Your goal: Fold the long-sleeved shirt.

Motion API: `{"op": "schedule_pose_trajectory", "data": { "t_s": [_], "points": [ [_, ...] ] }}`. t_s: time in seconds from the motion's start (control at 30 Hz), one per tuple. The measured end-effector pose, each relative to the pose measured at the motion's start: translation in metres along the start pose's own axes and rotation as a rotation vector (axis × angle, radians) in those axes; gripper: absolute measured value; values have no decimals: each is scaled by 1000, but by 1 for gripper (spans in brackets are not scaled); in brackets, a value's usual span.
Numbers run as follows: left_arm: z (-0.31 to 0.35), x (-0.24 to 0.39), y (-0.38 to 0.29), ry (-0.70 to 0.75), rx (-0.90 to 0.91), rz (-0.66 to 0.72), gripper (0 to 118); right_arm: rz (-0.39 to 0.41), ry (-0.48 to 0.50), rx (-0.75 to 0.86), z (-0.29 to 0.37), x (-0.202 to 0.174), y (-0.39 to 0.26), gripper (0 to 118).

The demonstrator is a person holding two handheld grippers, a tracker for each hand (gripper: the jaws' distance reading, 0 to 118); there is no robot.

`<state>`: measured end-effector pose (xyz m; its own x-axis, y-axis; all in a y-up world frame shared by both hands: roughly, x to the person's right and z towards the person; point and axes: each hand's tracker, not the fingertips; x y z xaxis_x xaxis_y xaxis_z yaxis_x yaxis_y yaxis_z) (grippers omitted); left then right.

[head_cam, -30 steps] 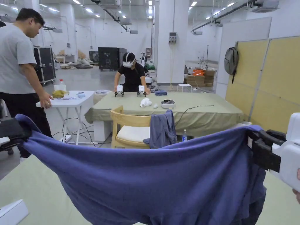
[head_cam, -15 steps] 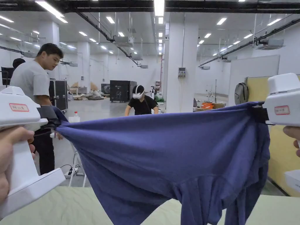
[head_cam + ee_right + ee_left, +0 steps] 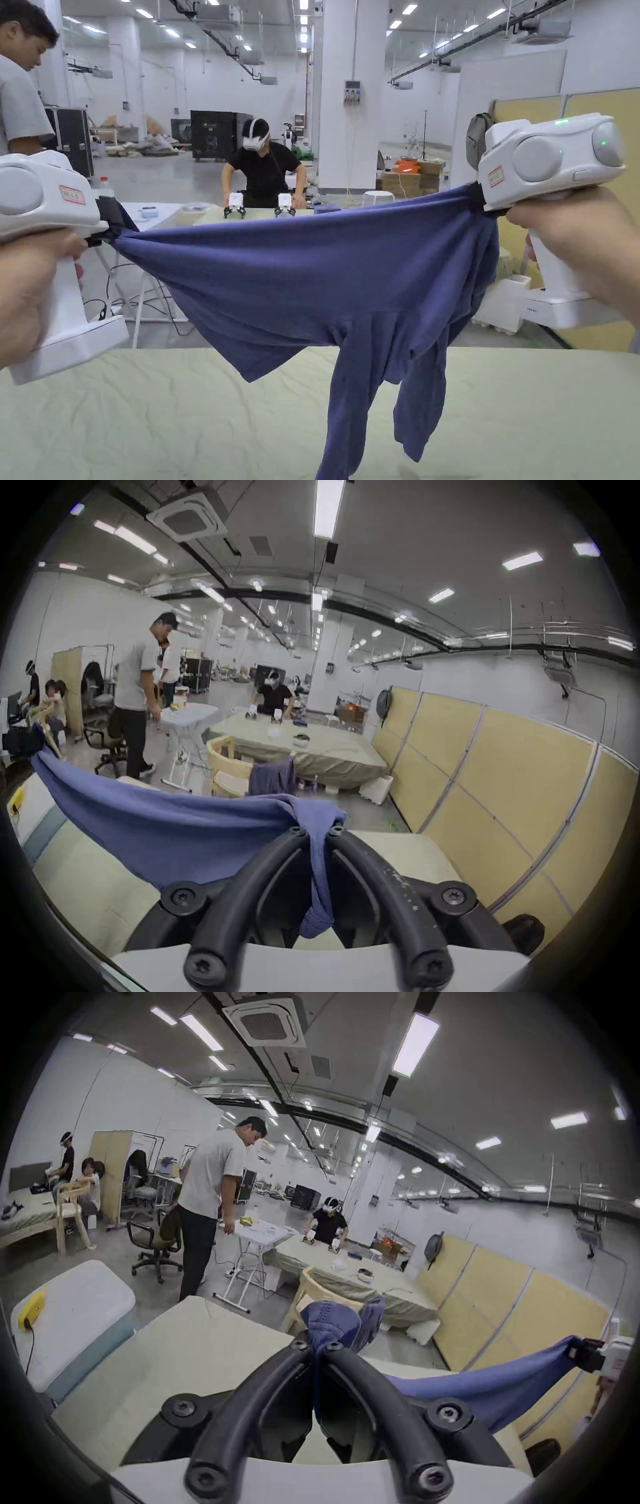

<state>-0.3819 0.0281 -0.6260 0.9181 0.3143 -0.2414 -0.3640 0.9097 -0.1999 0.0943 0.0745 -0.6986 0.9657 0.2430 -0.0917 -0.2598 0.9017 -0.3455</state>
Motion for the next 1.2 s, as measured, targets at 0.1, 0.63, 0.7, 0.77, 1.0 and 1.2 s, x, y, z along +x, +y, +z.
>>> {"op": "schedule_pose_trajectory", "data": {
  "t_s": [0.1,0.63,0.7,0.77,1.0,1.2],
  "points": [
    [-38,-17,-53,19,-87,6,1,20,24,-100,-48,-15,-55,5],
    [-66,-121,-324,137,-533,4,1,60,199,-587,-118,-72,-374,5],
    [-41,-128,-329,97,-525,-7,1,82,221,-600,-95,-66,-393,5],
    [-15,-135,-331,64,-525,16,1,81,248,-605,-70,-60,-406,5],
    [73,-152,-339,35,-567,49,1,29,291,-615,10,-53,-449,5],
    [151,-169,-366,45,-626,77,1,28,303,-659,73,-54,-490,5]
  ]
}}
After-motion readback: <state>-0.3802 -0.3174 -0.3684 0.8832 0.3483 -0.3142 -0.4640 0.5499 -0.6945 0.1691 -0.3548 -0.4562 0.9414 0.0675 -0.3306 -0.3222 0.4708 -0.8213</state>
